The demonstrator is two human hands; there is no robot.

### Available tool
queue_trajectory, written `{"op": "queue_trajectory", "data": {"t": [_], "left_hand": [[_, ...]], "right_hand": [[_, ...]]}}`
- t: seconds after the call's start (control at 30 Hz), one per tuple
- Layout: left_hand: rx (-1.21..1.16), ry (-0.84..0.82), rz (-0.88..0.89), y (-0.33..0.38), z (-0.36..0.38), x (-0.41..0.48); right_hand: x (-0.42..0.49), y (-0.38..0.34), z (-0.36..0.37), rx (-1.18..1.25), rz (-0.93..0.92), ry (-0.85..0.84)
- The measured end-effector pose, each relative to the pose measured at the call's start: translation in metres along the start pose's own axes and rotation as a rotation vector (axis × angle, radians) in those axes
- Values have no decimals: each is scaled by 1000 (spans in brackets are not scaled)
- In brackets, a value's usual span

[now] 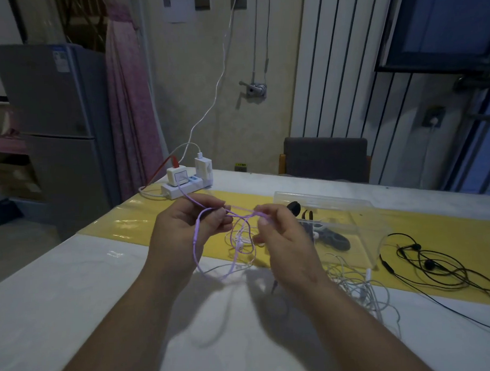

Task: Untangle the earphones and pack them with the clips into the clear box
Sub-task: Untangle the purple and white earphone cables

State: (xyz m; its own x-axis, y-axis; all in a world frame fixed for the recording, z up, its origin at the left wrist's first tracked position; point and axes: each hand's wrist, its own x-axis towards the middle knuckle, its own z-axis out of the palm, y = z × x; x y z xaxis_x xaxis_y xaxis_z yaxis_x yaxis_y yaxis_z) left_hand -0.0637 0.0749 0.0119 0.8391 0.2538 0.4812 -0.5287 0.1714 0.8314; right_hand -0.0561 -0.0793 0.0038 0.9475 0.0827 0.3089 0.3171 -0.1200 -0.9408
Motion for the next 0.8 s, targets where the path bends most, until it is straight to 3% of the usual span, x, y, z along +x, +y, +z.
{"op": "queue_trajectory", "data": {"t": [0.1,0.2,0.37,0.47,0.57,0.8], "left_hand": [[-32,-24,-15,-1,0,0],[-61,-46,-8,-3,-1,0],[-226,-34,-71,1,-2,4],[-196,24,-60,2,-1,5],[-217,84,-96,3,-5,7],[-423,210,-397,0,-13,15]], "right_hand": [[-1,3,2,-181,-45,-56],[1,7,2,-404,-131,-1],[8,3,-12,-463,-251,120],[10,0,-16,-545,-324,165],[10,-3,-20,-573,-228,95],[7,-8,-21,-546,-65,-115]]}}
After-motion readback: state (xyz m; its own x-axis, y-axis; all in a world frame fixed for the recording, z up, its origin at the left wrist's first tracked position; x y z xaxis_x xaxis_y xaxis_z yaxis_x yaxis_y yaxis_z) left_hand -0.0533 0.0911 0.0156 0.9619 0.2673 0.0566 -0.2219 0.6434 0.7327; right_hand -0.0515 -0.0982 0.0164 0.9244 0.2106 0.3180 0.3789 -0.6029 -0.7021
